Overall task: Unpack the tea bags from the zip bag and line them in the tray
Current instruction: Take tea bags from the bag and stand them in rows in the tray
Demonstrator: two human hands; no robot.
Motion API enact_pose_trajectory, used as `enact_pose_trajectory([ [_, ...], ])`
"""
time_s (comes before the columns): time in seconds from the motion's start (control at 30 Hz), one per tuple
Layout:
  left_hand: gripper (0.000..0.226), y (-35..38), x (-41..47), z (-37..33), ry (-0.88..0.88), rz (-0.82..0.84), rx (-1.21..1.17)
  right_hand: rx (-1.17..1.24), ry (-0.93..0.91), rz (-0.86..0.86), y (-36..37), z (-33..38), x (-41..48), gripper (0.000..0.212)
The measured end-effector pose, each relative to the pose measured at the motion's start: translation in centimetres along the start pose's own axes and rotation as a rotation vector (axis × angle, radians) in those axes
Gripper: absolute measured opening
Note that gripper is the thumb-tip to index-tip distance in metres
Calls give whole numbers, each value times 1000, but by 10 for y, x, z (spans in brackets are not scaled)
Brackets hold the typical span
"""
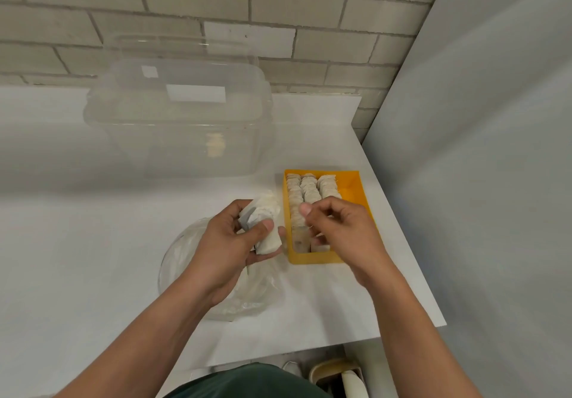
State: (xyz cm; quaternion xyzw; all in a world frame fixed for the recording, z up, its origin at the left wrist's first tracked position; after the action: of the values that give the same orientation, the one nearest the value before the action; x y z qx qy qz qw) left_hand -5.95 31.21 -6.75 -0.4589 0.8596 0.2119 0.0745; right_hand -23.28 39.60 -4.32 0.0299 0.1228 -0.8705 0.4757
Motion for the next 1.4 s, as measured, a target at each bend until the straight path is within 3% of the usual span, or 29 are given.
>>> enact_pose_trajectory([
  [0.1,20,-1,3,-2,31,-61,-5,12,-11,131,24,8,-14,26],
  [0.2,20,-1,4,-1,31,-71,31,-103,-26,114,33,5,-12,38],
  [0.5,30,-2,5,2,-63,13,-78,29,29,79,34,-12,-6,34],
  [0.67,30,-6,4,2,-33,-1,-28,127,52,91,33,-17,-8,38],
  [0.83,31,-5,2,-4,14,-8,-11,180,116,98,28,-21,-9,24],
  [1.03,26,-2,1,-6,14,8,-24,218,84,33,23,-23,-7,13],
  [1.2,26,-2,2,-8,54,3,70,207,52,103,21,-20,-7,22],
  [1.3,24,-1,1,-9,54,12,84,226,36,73,18,-18,-4,13],
  [1.4,20,0,2,-8,21,8,25,328,-8,20,11,-14,-5,22],
])
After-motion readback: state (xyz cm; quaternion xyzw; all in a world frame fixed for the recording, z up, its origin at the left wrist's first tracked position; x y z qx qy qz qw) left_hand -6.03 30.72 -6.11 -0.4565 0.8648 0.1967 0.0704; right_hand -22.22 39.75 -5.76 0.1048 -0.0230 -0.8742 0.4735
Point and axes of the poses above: each hand's wrist, its own x-axis towards the middle knuckle, its own y-axis out of the palm, z = x × y, the point moved 5 cm from there along x, towards the middle knuckle, and after that the axes turned 4 degrees about x, right-handed, at the moved point
